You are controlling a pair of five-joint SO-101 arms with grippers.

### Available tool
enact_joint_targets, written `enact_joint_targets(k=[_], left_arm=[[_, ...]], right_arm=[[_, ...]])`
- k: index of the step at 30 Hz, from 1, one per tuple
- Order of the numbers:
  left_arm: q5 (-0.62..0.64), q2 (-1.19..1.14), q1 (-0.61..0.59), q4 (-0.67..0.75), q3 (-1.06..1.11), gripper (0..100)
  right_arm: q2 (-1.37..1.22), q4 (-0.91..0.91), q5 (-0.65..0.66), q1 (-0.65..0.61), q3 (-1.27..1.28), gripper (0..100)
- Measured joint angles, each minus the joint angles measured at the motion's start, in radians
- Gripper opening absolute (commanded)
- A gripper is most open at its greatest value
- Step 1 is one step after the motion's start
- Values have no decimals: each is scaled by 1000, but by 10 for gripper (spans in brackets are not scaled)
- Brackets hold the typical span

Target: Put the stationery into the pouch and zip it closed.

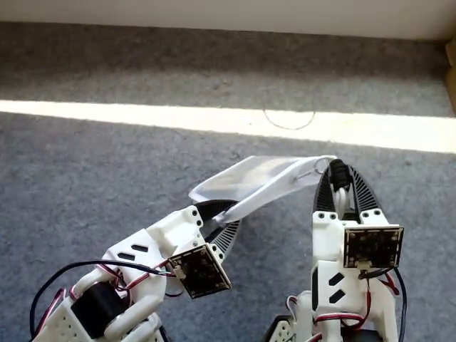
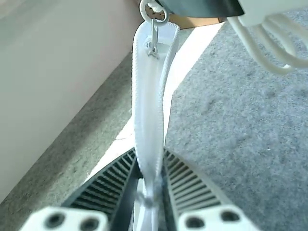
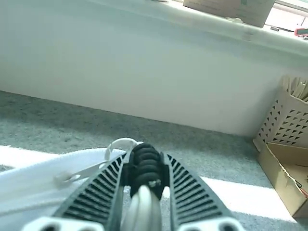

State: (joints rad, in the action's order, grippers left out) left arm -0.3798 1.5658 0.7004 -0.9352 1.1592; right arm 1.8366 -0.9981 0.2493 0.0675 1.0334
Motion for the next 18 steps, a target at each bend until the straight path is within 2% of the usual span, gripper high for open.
enact_joint_targets(k=[12, 18], left_arm=[[0, 0, 0, 0, 0, 7], [0, 0, 0, 0, 0, 7]], right_arm=[[0, 0, 0, 2, 0, 5], [0, 23, 2, 60, 3, 5]])
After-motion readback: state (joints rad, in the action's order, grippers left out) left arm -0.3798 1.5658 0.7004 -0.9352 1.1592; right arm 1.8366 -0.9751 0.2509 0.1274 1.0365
